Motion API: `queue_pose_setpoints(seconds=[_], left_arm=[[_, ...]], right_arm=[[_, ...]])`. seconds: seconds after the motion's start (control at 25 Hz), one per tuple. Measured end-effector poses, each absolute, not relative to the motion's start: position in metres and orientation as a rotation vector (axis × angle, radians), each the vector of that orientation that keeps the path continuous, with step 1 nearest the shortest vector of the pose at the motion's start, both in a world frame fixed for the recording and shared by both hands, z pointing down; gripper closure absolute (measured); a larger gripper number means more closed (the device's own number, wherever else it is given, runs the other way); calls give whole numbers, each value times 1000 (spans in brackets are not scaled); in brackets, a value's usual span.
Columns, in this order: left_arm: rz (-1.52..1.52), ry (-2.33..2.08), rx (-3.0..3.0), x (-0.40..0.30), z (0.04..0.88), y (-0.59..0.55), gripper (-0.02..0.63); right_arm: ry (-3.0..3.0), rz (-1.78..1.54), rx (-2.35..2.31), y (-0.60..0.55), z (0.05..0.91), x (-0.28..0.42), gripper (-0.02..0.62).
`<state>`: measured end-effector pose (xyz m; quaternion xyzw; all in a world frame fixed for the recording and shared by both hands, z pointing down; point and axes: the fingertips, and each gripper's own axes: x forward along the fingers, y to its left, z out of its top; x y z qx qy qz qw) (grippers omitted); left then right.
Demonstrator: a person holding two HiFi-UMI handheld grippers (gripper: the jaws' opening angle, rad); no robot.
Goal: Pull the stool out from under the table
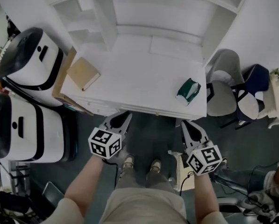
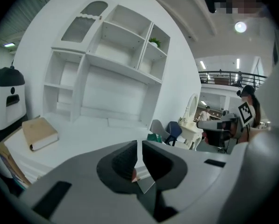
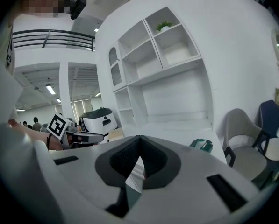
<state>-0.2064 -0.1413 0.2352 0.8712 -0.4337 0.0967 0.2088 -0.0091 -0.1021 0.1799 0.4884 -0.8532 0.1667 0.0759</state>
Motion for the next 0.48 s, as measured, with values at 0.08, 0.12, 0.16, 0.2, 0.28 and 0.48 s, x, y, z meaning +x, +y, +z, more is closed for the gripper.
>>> queue_pose_setpoints(seconds=[0.08, 0.12, 0.16, 0.2, 0.28, 0.48], left_arm=[[253, -1234, 2444, -215, 216, -139, 555], [244, -1247, 2454, -218, 206, -138, 555], [235, -1258, 2464, -220, 196, -137, 555], [227, -1269, 2476, -221, 186, -137, 555], [214, -1287, 2499, -223, 168, -135, 555], [146, -1300, 2545, -221, 128, -121, 555]], right_arm=[[-2594, 465, 1452, -98, 161, -16, 572], [-2614, 443, 1443, -96, 152, -20, 572], [-2632, 417, 1431, -95, 142, -23, 572], [-2648, 387, 1419, -94, 132, -26, 572], [-2671, 337, 1398, -93, 115, -33, 572], [-2726, 260, 1393, -82, 75, -41, 572]])
